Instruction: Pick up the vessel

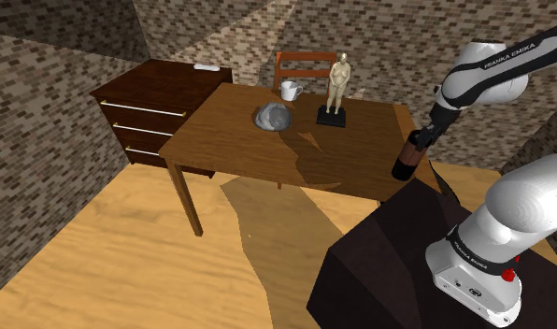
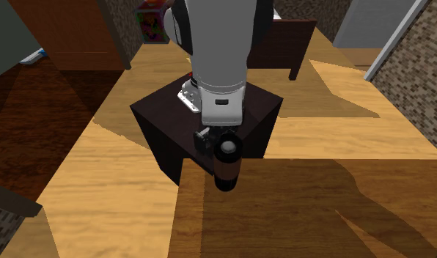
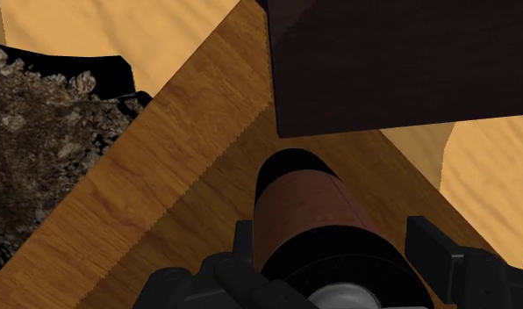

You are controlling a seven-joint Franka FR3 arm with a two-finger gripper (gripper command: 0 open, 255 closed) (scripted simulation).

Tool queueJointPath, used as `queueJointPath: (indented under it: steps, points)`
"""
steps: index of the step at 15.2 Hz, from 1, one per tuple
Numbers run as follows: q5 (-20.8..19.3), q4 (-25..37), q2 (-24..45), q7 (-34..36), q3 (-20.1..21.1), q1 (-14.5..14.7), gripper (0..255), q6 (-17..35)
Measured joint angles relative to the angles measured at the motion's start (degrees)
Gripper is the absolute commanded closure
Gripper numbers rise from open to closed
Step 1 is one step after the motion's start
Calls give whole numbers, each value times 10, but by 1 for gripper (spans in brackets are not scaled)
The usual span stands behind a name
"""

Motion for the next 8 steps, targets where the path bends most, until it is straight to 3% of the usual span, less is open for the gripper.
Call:
queueJointPath:
  steps: [8]
  points:
    - [1,28,-58,6,21,-6,255,-86]
